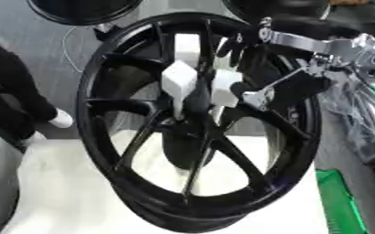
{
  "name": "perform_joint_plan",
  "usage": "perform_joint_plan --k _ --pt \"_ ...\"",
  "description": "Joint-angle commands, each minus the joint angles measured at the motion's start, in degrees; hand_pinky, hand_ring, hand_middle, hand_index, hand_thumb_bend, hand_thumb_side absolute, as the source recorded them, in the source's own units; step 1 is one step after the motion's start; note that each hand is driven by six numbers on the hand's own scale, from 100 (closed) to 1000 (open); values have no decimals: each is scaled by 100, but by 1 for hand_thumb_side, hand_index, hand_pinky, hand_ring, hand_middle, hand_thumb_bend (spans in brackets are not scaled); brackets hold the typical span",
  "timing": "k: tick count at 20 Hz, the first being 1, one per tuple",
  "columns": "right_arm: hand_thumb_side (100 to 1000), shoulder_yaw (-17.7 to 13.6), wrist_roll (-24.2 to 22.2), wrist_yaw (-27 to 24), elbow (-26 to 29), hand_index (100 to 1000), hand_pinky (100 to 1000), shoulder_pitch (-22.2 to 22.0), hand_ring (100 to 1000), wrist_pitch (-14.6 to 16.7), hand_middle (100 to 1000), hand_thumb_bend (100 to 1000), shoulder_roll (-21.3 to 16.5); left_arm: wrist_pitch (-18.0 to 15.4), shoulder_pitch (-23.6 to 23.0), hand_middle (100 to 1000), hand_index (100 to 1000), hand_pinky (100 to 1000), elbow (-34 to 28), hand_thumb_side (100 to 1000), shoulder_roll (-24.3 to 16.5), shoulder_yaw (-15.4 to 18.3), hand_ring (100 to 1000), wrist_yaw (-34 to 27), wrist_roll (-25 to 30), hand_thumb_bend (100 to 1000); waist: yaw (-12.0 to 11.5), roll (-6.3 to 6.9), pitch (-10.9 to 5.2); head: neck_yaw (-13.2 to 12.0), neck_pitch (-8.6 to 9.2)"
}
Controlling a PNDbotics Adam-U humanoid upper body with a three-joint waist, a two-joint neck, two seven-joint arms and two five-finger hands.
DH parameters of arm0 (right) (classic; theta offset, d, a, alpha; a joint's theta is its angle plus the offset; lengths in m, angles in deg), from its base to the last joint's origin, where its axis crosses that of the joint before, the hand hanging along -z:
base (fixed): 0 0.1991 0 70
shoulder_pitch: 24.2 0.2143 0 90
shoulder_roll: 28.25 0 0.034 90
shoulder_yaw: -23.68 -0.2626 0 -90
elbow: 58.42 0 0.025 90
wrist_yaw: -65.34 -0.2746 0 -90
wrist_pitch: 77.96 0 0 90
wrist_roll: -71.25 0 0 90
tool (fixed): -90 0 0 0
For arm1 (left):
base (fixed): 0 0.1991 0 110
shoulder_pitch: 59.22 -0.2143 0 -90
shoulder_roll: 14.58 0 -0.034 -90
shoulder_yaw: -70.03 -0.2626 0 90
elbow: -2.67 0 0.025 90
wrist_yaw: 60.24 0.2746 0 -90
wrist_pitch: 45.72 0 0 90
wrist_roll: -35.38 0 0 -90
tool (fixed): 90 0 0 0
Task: Pull the pin out of the wheel hub.
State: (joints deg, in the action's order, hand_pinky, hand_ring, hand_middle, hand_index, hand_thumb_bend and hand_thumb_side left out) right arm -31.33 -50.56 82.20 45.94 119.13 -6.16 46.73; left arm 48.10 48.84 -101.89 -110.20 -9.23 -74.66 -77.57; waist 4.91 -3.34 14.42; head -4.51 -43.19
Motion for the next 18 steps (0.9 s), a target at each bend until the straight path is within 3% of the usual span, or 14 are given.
perform_joint_plan --k 1,18 --pt "218 -41 9 29 -3 829 640 52 629 14 656 169 -65 -6 63 715 769 623 -99 717 -67 -3 762 -5 25 158 -6 22 -99 12 -11" --pt "242 -23 25 103 -134 843 657 2 653 115 679 173 -6 -23 72 713 764 625 -106 713 -66 7 765 -83 13 164 -10 37 -88 34 6"
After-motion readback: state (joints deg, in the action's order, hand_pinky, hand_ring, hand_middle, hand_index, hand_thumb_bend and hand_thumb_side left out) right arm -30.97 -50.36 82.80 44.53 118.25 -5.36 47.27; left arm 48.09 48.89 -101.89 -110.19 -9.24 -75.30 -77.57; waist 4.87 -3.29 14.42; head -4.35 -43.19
